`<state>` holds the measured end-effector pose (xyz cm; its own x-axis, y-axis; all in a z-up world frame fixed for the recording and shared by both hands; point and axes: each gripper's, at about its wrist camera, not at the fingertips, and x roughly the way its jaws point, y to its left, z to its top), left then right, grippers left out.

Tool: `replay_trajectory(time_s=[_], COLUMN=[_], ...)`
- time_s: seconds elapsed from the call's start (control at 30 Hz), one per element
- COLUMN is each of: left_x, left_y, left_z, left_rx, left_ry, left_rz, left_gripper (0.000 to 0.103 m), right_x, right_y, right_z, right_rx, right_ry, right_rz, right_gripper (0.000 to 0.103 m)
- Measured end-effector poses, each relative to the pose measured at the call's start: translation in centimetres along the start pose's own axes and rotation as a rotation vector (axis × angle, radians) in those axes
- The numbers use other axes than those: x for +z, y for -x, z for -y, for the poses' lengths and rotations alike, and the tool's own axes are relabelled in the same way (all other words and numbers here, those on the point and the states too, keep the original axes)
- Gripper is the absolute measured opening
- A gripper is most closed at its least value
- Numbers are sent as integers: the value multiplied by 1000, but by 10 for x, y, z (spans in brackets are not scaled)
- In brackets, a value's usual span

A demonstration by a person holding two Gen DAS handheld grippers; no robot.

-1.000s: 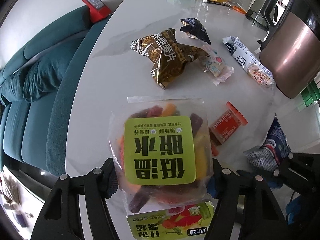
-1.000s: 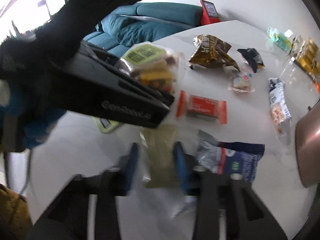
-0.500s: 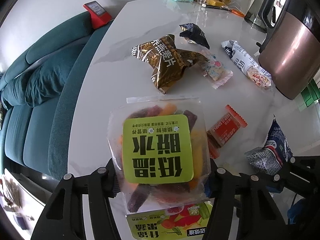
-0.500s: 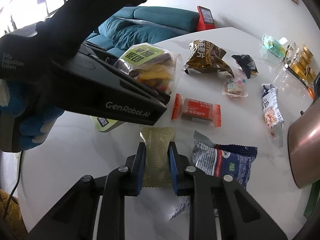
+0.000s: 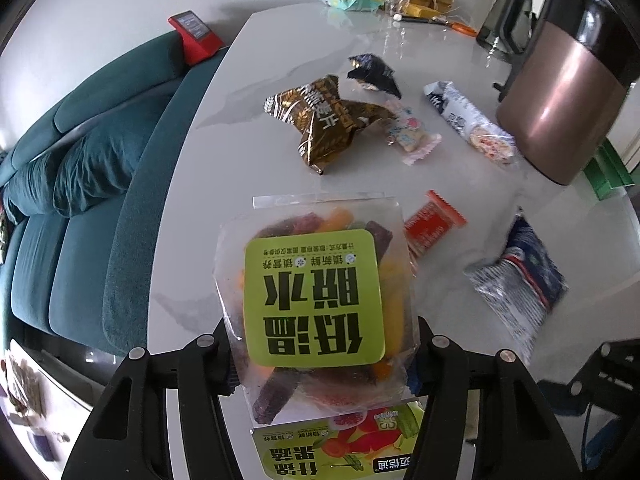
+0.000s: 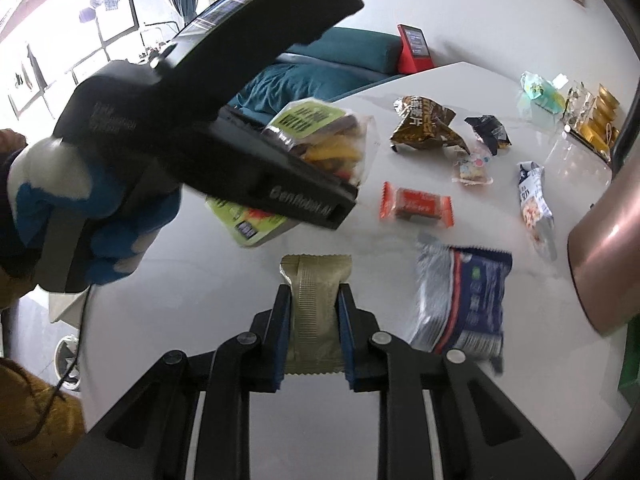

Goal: Organize snacks
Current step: 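Carry the fruit bag and beige bar over the green tray with both tools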

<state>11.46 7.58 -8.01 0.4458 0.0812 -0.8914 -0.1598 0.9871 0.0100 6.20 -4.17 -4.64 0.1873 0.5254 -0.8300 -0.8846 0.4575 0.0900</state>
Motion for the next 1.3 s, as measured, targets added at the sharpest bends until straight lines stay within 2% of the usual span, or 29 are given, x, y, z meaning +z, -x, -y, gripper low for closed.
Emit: replay_trajectory(time_s=[0.17, 0.3, 0.43, 0.57, 0.77, 1.03, 1.1, 1.3], left_x=[-14, -28, -43, -51, -52, -11, 8, 68], left_y=[23, 42, 61, 76, 101, 151, 161, 186], left_z=[3, 14, 36, 71, 137, 246, 279, 343], left_rx=[-44, -101, -178, -257, -323, -331, -333, -317], left_ry=[-23, -69, -144, -229, -335, -374, -364, -304], left_rz=[12, 12, 8, 10, 36, 167, 201, 308], left_gripper=[54, 54, 54, 54, 54, 54, 54, 54], right_x=[-17, -36, -60, -92, -128, -155, -154, -139], right_y=[18, 37, 63, 103, 169, 260, 279, 328], right_z=[-9, -8, 1, 19, 56, 155, 182, 264], right_rx=[0, -52, -137, -261, -412, -526, -539, -586], right_ry=[-54, -115, -201, -307, -388, -378, -363, -287], right_rz=[-4, -23, -50, -65, -19, 128, 166, 265], right_gripper=[23, 23, 23, 23, 23, 23, 23, 23])
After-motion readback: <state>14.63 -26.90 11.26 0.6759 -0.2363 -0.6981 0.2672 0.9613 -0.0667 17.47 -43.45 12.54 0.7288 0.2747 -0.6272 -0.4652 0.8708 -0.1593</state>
